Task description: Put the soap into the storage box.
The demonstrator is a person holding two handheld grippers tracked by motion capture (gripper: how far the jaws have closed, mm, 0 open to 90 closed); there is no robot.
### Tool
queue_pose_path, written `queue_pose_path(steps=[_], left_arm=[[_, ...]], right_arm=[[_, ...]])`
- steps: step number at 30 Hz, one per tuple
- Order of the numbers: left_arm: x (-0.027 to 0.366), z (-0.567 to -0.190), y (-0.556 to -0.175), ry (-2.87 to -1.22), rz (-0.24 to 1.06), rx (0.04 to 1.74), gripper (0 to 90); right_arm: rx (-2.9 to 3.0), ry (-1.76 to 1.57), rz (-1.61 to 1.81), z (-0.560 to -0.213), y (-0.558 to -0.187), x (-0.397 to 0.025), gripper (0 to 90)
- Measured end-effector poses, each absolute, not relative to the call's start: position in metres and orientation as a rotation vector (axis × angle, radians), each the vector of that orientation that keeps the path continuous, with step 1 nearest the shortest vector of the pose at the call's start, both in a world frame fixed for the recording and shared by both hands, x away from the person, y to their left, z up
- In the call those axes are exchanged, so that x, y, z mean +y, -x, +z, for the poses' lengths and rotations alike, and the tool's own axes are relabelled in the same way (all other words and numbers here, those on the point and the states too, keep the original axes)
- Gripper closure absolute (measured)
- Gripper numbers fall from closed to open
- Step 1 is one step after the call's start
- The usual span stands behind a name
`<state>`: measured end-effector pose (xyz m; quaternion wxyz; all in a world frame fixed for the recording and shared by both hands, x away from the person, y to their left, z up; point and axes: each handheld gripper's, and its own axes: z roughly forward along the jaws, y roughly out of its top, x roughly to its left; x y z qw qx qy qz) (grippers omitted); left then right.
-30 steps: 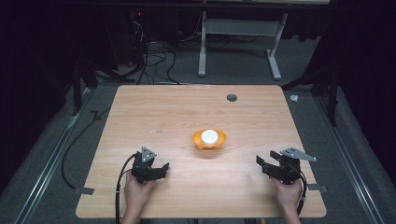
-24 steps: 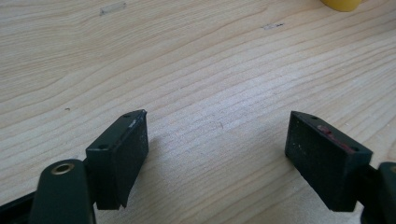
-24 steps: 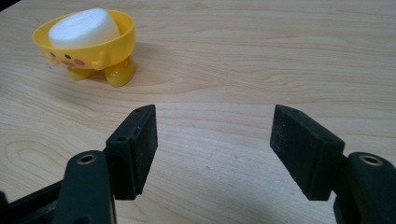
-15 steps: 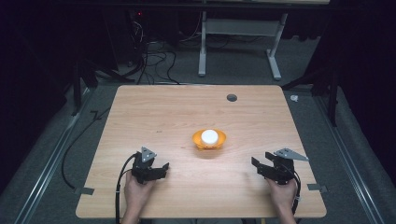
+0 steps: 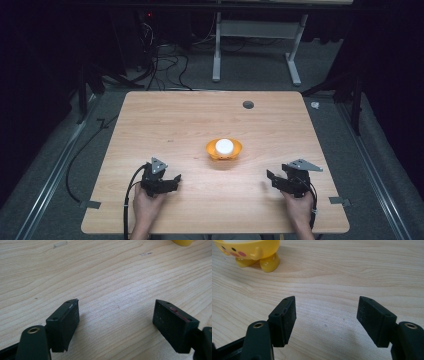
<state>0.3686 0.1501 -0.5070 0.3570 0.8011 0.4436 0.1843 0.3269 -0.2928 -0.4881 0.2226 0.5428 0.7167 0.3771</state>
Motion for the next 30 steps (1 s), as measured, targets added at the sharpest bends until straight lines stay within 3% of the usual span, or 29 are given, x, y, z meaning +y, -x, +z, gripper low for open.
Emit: queue_pose_path(steps=[30], left_arm=[[0.15,-0.507,-0.369,-2.068,0.476,1.145,21.9]], right_arm=[[2.018,-1.501,0.917,-0.501,-0.336,-0.283,31.4]])
